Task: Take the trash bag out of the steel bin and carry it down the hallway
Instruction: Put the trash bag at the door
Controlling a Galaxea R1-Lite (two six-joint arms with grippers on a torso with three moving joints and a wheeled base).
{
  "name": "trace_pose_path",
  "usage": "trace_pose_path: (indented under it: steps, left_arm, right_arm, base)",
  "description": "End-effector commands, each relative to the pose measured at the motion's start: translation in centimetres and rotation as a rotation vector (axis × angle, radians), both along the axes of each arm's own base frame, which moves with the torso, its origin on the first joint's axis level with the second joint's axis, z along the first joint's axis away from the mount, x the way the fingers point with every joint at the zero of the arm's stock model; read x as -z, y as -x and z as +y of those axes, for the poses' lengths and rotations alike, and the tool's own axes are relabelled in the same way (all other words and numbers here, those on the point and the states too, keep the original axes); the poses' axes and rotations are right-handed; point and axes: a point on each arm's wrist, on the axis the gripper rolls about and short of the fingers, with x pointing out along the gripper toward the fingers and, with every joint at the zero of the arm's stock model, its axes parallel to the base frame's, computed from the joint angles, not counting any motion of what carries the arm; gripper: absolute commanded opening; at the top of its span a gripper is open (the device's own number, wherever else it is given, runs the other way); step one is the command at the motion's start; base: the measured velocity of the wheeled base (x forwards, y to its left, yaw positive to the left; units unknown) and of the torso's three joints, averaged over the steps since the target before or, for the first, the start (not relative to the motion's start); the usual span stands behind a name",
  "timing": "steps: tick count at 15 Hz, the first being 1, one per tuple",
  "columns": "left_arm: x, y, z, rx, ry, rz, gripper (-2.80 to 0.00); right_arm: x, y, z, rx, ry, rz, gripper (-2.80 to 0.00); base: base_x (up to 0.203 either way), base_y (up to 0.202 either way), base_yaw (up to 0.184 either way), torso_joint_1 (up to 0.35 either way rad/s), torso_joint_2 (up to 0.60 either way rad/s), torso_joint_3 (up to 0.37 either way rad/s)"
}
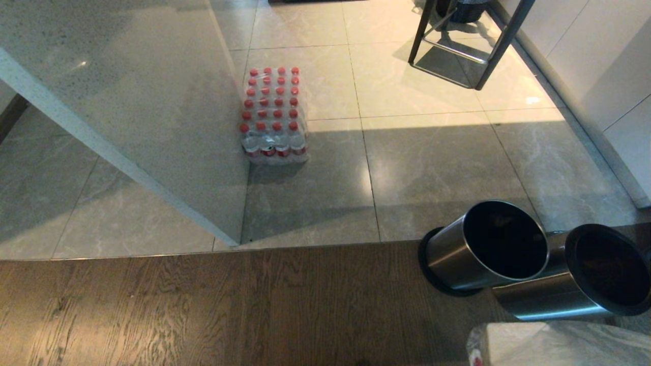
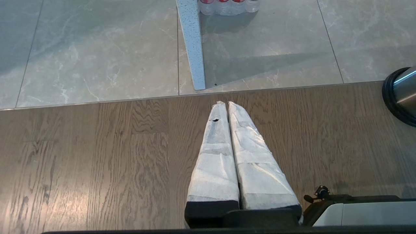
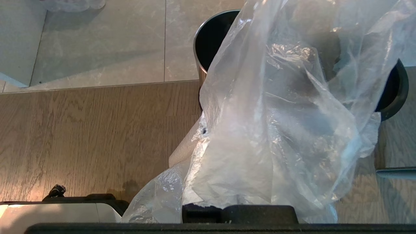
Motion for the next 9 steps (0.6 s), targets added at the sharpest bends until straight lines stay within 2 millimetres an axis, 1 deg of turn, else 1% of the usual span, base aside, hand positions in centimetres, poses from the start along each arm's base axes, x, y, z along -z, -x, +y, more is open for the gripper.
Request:
trace_pose_path:
  steps: [1, 9]
  left_arm:
    - [0.00, 0.00, 0.00, 0.000, 0.000, 0.000, -2.80]
    - [0.00, 0.00, 0.00, 0.000, 0.000, 0.000, -2.80]
  right_arm:
    - [0.04, -0.02, 0.00, 0.000, 0.000, 0.003, -2.80]
    - [0.04, -0.02, 0.00, 0.000, 0.000, 0.003, -2.80]
  base:
    - [0.000, 0.000, 0.000, 0.000, 0.00, 0.000]
    - [0.000, 0.000, 0.000, 0.000, 0.00, 0.000]
